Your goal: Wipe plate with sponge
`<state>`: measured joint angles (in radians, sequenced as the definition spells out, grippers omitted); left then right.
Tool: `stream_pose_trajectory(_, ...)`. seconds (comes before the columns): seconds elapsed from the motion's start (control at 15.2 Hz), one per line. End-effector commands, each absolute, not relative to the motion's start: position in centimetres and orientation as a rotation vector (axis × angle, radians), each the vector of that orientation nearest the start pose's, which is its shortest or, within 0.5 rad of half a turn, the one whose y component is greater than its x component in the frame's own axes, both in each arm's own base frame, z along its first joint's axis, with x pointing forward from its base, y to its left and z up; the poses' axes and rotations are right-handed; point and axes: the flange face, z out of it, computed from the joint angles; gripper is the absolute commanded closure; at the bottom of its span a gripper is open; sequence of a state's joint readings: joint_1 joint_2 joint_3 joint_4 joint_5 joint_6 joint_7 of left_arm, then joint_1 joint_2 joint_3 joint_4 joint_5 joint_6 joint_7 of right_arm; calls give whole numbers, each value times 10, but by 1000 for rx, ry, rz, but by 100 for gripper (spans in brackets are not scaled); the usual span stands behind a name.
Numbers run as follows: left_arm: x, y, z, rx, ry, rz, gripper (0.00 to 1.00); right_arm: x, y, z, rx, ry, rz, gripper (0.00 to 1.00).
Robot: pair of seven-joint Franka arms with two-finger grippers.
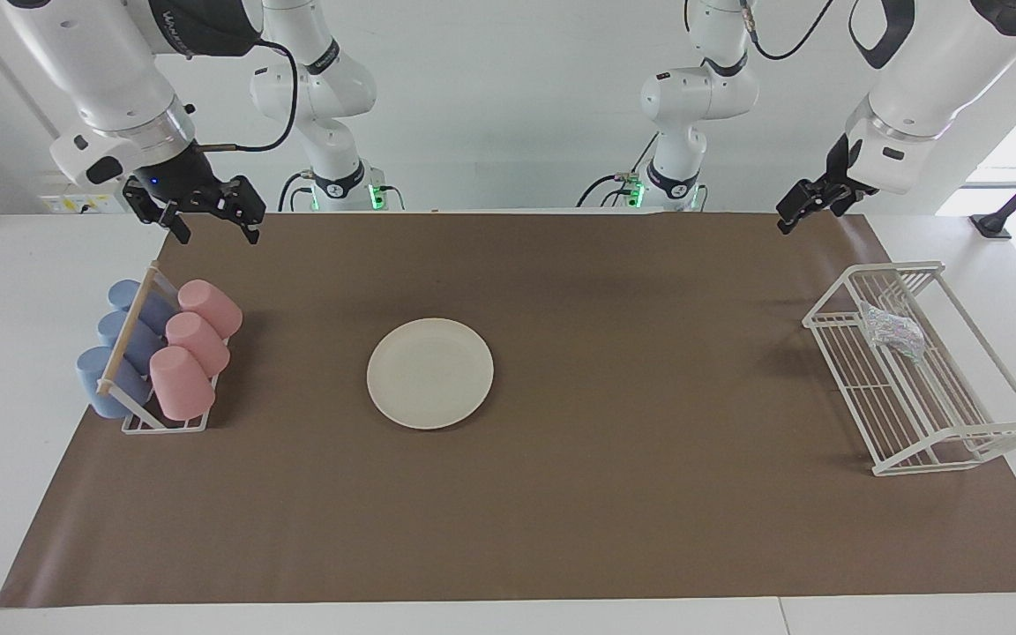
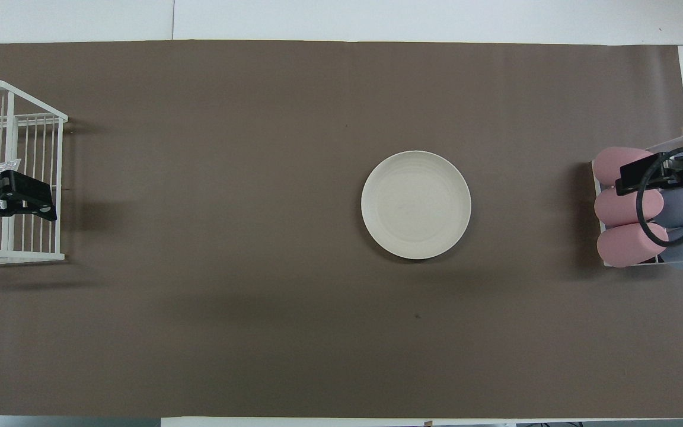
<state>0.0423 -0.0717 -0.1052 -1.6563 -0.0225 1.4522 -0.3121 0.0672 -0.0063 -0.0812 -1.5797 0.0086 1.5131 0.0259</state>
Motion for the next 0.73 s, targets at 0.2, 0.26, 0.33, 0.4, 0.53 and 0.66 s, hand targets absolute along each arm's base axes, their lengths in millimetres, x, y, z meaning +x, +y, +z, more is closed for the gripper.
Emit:
stream_pose_trajectory(0.2,525,-30,619,-3171,-388,237,0,543,-8,622,-3117,44,84,0)
stream_pose_trajectory(0.26,524,-30,627,-3163,-381,285,0,543,-7,622,-3117,42,84,0)
stream_pose_trajectory(0.33,524,-32,630,-3157,-368,316,0,543,-7,622,-3117,42,84,0)
stream_pose_trajectory(0.4,524,-36,630,-3159,-326,307,0,543,-7,622,-3119,42,84,0)
stream_pose_trajectory(0.53,525,-41,632,-3141,-148,271,0,543,-7,622,-3117,42,84,0)
stream_pose_trajectory(0.66,527,-42,635,-3155,-147,217,0,543,-7,622,-3117,42,84,0)
